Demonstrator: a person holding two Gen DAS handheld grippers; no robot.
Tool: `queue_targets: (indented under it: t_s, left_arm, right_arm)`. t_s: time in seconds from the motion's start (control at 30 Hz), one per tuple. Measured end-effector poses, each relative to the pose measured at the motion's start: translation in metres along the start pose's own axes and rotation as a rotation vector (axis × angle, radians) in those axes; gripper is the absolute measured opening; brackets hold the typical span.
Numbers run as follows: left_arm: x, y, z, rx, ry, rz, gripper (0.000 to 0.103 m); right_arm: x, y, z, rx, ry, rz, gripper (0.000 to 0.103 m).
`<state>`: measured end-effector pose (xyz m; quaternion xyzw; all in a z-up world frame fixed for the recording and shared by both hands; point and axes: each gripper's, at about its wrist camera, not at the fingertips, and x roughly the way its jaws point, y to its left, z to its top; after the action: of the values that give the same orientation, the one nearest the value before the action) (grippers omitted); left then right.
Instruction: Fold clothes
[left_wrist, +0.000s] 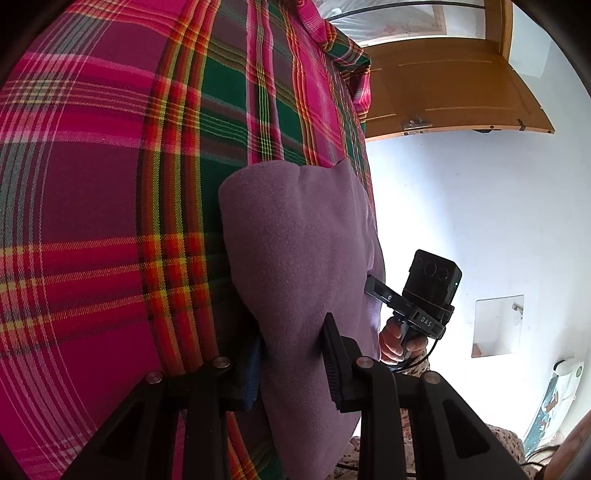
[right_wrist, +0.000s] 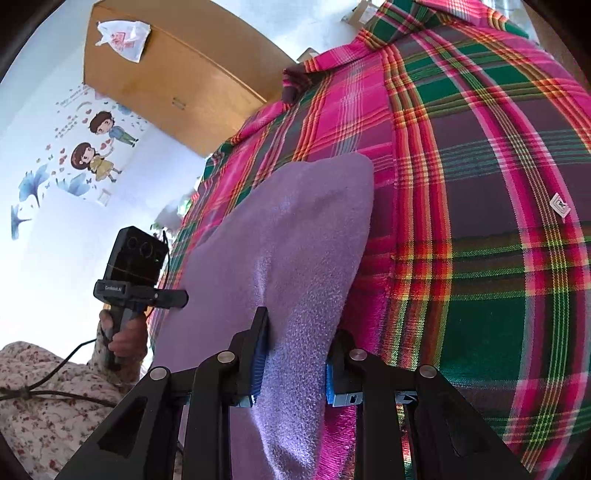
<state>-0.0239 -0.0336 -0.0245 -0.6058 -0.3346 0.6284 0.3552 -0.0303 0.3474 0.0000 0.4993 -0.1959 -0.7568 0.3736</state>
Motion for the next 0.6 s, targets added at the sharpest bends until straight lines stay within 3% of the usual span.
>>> queue_targets:
  t_s: [0.23, 0.6]
  left_arm:
    - [0.005, -0.006, 0.002, 0.031, -0.025, 0.029, 0.029]
    - [0.005, -0.011, 0.016, 0.060, -0.100, 0.003, 0.028]
  right_arm:
    - [-0.005, 0.005, -0.002, -0.004, -0.040, 0.007, 0.022]
    - [-0.015, 0.024, 0.000, -0.006, -0.097, 0.029, 0.021]
